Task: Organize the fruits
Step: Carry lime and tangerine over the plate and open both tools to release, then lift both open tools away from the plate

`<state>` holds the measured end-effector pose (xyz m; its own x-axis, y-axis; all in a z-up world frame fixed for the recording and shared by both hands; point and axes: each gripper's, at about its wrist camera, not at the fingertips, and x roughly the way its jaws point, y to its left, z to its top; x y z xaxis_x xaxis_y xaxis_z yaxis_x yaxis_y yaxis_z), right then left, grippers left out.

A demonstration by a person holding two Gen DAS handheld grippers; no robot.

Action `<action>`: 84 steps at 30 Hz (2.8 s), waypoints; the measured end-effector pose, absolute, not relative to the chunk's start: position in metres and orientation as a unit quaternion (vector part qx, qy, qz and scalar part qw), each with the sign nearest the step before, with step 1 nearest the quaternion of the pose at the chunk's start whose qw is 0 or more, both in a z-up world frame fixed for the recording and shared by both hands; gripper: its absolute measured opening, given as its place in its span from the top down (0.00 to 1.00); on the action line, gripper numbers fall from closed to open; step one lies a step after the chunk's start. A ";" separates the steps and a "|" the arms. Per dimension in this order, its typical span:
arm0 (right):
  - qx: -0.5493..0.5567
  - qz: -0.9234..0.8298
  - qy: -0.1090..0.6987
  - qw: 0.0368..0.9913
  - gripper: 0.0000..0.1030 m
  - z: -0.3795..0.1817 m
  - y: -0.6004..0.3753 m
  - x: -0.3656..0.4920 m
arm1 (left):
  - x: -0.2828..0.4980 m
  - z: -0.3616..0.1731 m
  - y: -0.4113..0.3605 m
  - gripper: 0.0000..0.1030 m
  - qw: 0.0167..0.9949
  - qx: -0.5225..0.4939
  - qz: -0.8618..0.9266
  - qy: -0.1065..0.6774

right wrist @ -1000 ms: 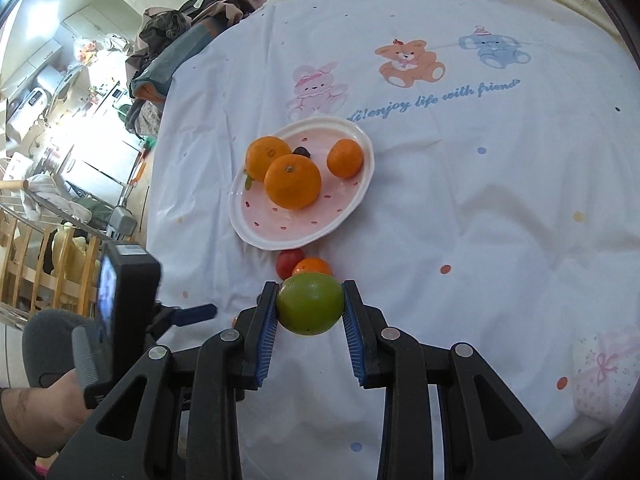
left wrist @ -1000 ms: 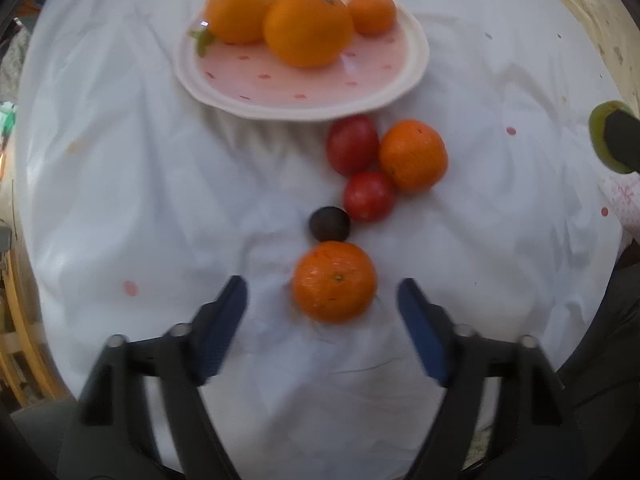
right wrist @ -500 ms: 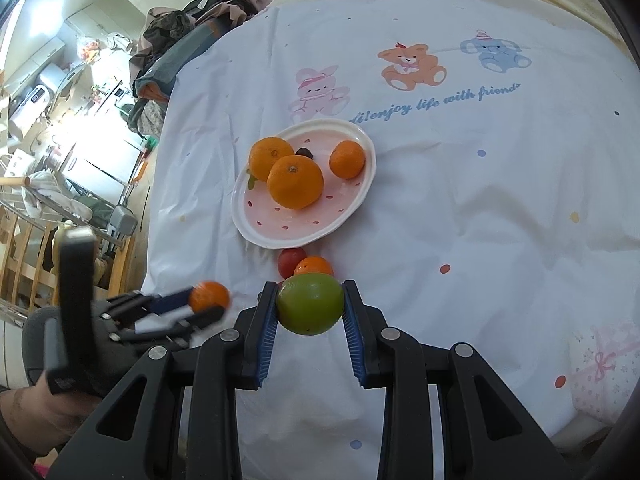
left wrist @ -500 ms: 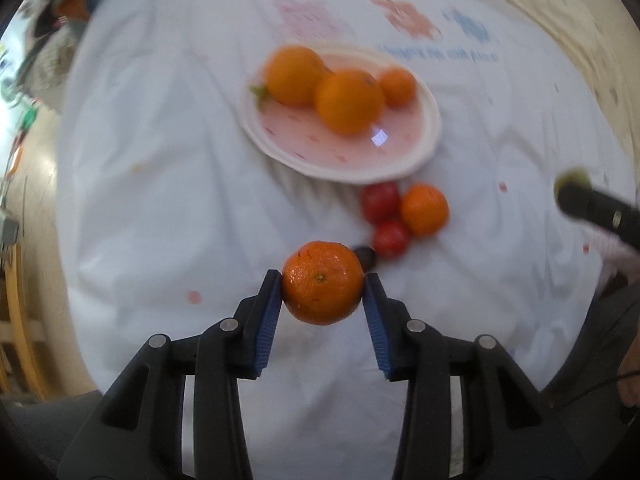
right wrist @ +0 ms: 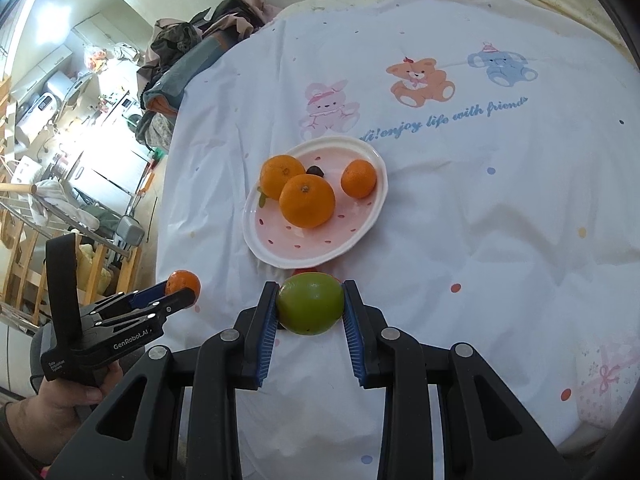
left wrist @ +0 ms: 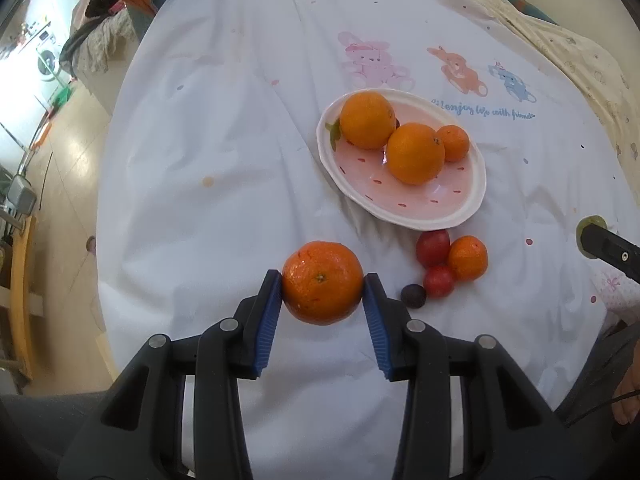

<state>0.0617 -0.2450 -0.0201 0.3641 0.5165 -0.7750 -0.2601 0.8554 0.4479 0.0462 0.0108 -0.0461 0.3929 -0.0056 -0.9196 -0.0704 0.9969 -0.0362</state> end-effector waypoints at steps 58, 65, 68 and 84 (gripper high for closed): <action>0.129 0.251 0.585 0.761 0.68 -0.115 -0.194 0.271 | 0.195 -0.093 -0.014 0.62 0.791 0.002 -0.003 0.612; 0.130 0.242 0.583 0.764 0.65 -0.116 -0.194 0.273 | 0.196 -0.093 -0.011 0.61 0.788 -0.008 -0.004 0.616; 0.139 0.239 0.584 0.763 0.65 -0.117 -0.197 0.273 | 0.195 -0.093 -0.013 0.39 0.787 -0.002 -0.002 0.617; 0.160 0.241 0.553 0.781 0.39 -0.083 -0.207 0.267 | 0.190 -0.074 -0.011 0.19 0.801 -0.010 -0.006 0.599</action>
<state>0.2666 -0.2070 -0.0829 0.2716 0.5540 -0.7870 -0.1992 0.8324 0.5172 0.1898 -0.0110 -0.0739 0.2830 -0.0219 -0.9589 -0.0015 0.9997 -0.0233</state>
